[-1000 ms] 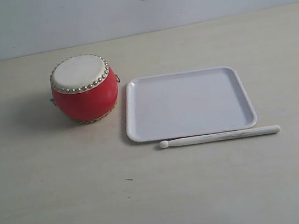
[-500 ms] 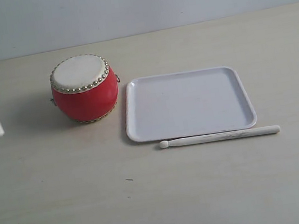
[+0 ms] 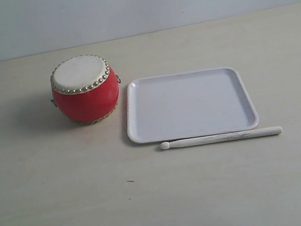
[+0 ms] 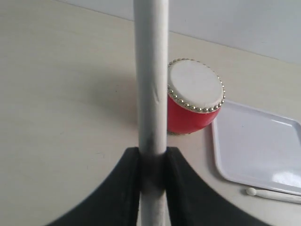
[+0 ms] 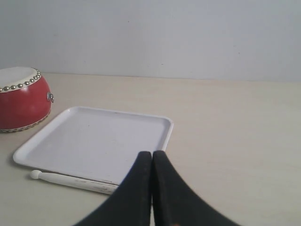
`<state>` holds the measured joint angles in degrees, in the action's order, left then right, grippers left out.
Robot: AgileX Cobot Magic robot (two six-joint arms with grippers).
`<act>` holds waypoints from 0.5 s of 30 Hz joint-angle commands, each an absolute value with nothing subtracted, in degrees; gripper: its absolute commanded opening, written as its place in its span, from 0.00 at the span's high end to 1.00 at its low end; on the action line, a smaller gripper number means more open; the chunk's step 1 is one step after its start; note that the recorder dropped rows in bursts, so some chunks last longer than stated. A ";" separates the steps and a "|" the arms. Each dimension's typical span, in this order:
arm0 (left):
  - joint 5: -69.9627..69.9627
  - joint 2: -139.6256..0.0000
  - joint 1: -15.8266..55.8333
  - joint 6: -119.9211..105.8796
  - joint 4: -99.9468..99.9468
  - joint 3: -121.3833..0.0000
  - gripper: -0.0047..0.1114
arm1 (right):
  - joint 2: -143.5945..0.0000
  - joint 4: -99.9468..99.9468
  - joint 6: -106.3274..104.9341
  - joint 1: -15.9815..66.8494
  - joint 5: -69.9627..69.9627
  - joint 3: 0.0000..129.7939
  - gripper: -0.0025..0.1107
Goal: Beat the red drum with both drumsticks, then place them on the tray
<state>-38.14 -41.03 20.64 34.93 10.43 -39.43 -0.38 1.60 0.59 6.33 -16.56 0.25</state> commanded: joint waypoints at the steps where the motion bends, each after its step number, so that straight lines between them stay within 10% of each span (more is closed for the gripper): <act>1: -39.00 -40.25 20.54 32.72 9.89 -38.55 0.96 | 0.00 1.65 0.47 6.05 -15.88 0.00 0.98; 15: -38.98 -40.25 20.54 32.72 10.46 -38.55 0.96 | 0.00 1.65 0.47 6.05 -16.36 0.00 0.98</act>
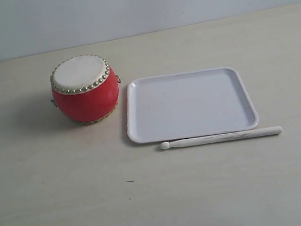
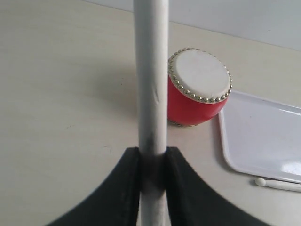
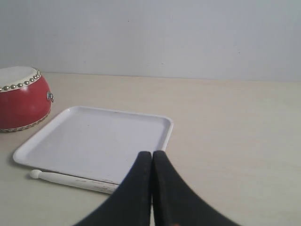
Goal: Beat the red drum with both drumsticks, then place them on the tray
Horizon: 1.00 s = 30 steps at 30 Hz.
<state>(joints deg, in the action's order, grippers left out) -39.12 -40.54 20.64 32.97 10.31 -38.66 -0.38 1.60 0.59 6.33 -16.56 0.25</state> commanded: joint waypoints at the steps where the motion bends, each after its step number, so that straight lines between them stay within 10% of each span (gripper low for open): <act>1: -38.98 -40.25 20.54 32.72 10.46 -38.55 0.96 | 0.00 1.65 0.47 6.05 -16.36 0.00 0.98; 30: -38.98 -40.25 20.54 32.72 10.46 -38.55 0.96 | 0.00 17.42 12.72 6.05 3.77 0.00 0.98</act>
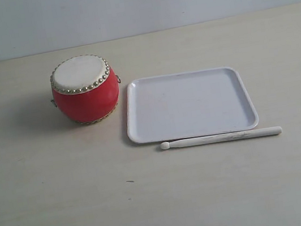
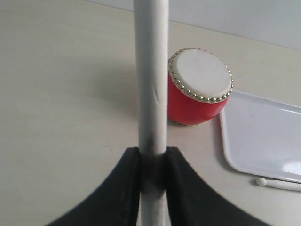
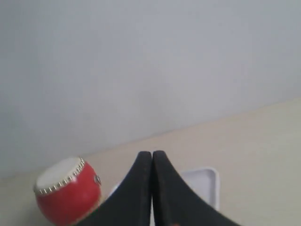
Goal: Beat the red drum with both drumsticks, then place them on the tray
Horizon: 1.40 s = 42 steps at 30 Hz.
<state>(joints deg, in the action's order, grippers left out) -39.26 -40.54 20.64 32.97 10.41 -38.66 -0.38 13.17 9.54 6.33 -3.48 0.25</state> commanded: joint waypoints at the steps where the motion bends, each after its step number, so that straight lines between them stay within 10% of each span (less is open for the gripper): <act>1: -38.98 -40.25 20.54 32.72 10.46 -38.55 0.96 | 0.00 18.92 13.58 6.05 4.48 0.00 0.98; 16: -38.98 -40.25 20.54 32.72 10.46 -38.55 0.96 | 0.00 23.22 19.87 6.05 12.45 0.00 0.98; 30: -38.98 -40.25 20.54 32.72 10.46 -38.55 0.96 | -30.68 -73.67 80.20 6.05 31.94 25.65 0.98; 42: -38.88 -40.25 20.54 32.72 10.46 -38.55 0.96 | -69.23 -99.95 104.95 6.05 55.41 51.78 0.98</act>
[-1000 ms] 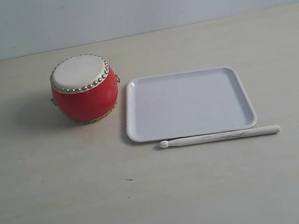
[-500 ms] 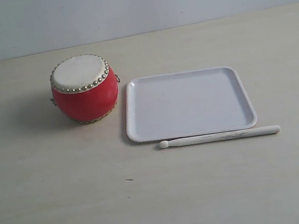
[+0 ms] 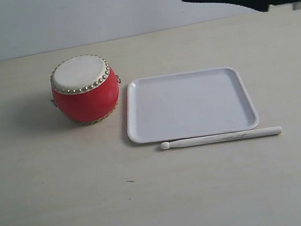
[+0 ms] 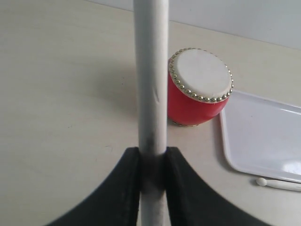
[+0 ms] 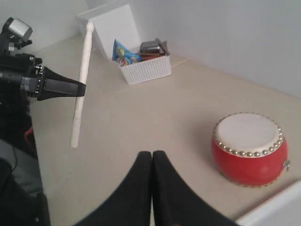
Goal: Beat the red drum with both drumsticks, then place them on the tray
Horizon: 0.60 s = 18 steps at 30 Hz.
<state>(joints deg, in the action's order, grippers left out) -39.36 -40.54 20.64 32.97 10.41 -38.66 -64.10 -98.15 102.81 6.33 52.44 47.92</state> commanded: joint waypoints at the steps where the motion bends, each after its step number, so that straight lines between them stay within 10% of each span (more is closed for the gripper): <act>1: -38.88 -40.25 20.54 32.72 10.46 -38.55 0.96 | -70.19 -99.95 104.26 6.05 55.41 52.68 0.98; 18: -38.88 -40.25 20.54 32.72 10.36 -38.55 0.96 | -71.29 -99.95 84.62 6.05 26.59 60.95 0.98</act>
<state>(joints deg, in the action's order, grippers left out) -39.36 -40.54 20.64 32.97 10.41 -38.66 -71.53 -100.22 87.27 6.33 32.82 60.63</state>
